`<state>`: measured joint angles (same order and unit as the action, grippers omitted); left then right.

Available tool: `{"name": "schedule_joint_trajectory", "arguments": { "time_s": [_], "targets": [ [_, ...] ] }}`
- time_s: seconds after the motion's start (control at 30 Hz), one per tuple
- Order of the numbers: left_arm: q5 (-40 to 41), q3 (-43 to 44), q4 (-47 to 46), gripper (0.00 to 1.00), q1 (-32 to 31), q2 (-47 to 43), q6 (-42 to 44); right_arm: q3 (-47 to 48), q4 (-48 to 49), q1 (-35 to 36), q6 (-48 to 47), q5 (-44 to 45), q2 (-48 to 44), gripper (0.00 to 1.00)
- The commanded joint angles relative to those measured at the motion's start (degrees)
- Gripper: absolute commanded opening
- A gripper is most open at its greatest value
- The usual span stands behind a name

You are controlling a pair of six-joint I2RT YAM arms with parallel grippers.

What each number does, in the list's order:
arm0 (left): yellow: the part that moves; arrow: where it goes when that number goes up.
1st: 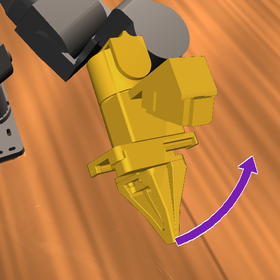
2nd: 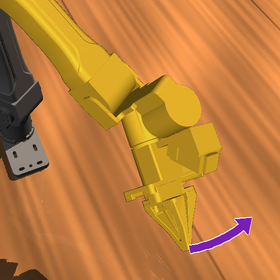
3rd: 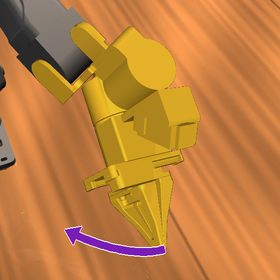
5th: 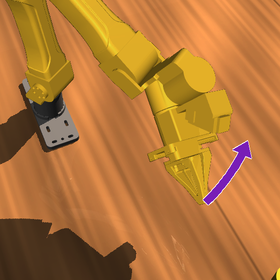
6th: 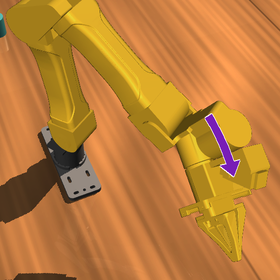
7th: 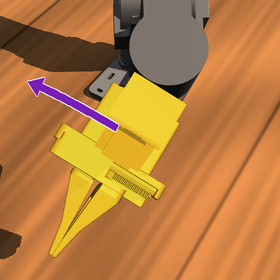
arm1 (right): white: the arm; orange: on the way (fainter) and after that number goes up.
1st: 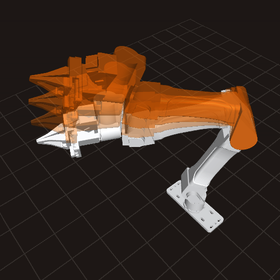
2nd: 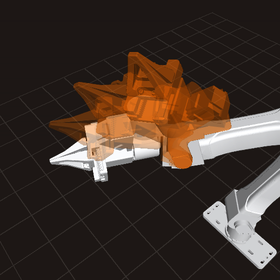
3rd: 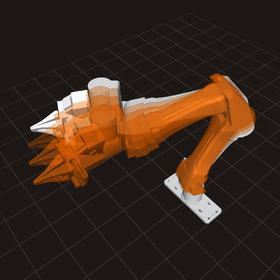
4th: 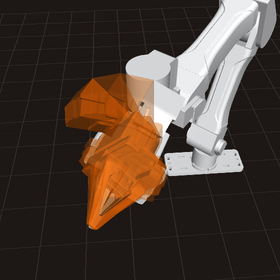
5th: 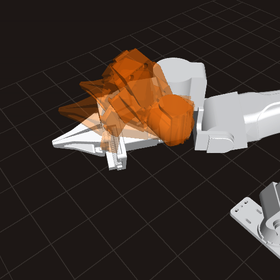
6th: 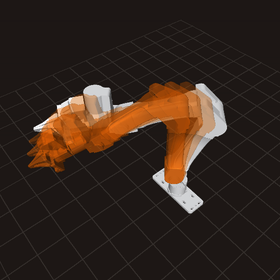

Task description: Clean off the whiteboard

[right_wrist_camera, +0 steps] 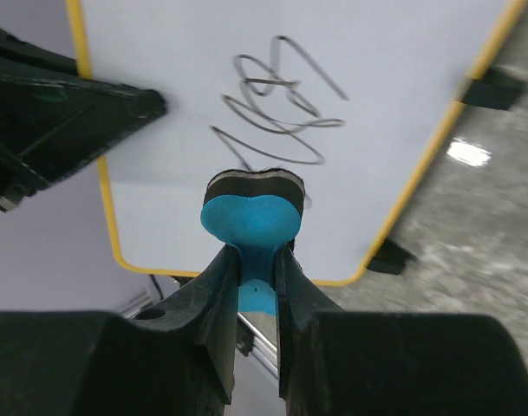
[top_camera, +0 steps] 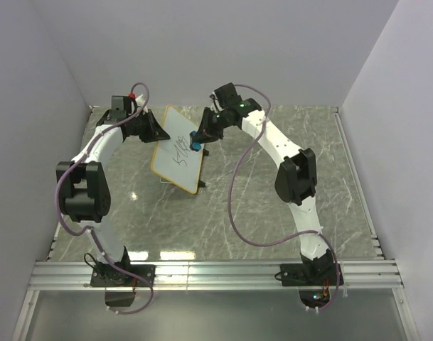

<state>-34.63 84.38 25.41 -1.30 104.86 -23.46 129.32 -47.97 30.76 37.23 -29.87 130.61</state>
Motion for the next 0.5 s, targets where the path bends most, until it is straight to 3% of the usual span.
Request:
{"name": "schedule_joint_trajectory", "arguments": {
  "time_s": [0.0, 0.2, 0.47],
  "targets": [
    [2.4, 0.5, 3.3, 0.0, -1.9, 3.2, 6.1, 2.7, 7.2, 1.1, 2.8, -3.3, -0.5, 0.0],
    [1.6, 1.1, 5.0, 0.0, -4.1, 4.6, 6.6, 2.9, 10.3, 1.5, 4.2, -4.4, 0.1, 0.0],
    [-2.3, -8.1, -1.2, 0.0, -9.2, 3.7, 0.9, 1.7, 11.8, 2.5, 5.0, -4.6, 1.8, 0.0]
  ]
}}
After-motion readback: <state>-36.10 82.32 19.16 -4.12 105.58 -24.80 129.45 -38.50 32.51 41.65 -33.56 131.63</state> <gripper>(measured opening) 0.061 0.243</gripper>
